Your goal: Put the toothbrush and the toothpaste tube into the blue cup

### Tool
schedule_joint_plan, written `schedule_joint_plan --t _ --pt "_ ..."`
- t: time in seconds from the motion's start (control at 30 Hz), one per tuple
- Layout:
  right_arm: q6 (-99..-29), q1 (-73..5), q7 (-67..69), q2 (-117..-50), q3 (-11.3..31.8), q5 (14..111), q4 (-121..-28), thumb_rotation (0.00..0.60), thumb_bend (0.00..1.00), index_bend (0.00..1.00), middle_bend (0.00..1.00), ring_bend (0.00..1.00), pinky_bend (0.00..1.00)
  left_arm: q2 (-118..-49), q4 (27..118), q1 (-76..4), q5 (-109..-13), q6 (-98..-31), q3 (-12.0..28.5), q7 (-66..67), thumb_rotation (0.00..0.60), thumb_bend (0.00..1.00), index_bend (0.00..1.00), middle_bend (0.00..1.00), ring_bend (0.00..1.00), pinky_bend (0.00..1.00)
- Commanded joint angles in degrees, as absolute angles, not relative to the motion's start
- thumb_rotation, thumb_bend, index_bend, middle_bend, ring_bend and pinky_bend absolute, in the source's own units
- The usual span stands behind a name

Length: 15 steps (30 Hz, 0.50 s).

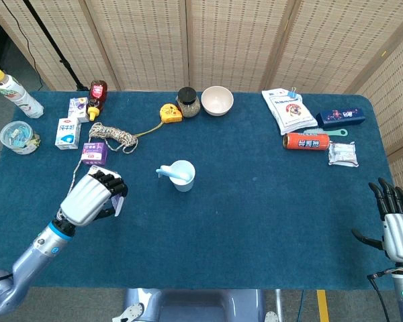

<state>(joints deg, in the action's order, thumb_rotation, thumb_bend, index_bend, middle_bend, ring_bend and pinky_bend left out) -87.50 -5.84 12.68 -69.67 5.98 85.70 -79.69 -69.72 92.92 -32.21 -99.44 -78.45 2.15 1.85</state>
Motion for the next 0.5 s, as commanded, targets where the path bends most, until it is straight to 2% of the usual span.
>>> schedule_joint_plan --t 0.03,0.17,0.2,0.3,0.5 --pt "-87.4 -5.9 12.5 -69.7 5.9 85.8 -79.7 0.6 0.0 0.01 0.0 0.0 0.0 -63.7 100.6 -30.5 -101.6 -84.2 3.5 -5.2 0.6 0.49 0.76 0.57 0.53 0.62" --pt "-87.1 -6.0 12.3 -69.9 5.8 86.0 -79.8 0.6 0.0 0.01 0.0 0.0 0.0 -60.7 105.1 -30.8 -102.1 -86.2 5.0 -11.3 0.6 0.49 0.75 0.57 0.52 0.62" --pt "-87.0 -6.1 12.1 -70.0 5.7 86.3 -79.9 0.6 0.0 0.01 0.0 0.0 0.0 -60.8 107.3 -31.8 -102.0 -86.5 6.4 -14.7 0.6 0.49 0.75 0.57 0.52 0.62" --pt "-86.9 -6.2 11.7 -70.1 5.5 86.6 -80.1 0.6 0.0 0.01 0.0 0.0 0.0 -62.0 109.1 -35.1 -97.4 -83.3 9.9 -20.0 0.6 0.49 0.75 0.57 0.51 0.62" --pt "-86.6 -6.2 11.6 -70.2 5.5 86.3 -79.9 0.6 0.0 0.01 0.0 0.0 0.0 -65.4 110.3 -39.2 -86.8 -75.7 13.8 -21.7 0.6 0.49 0.75 0.57 0.51 0.62"
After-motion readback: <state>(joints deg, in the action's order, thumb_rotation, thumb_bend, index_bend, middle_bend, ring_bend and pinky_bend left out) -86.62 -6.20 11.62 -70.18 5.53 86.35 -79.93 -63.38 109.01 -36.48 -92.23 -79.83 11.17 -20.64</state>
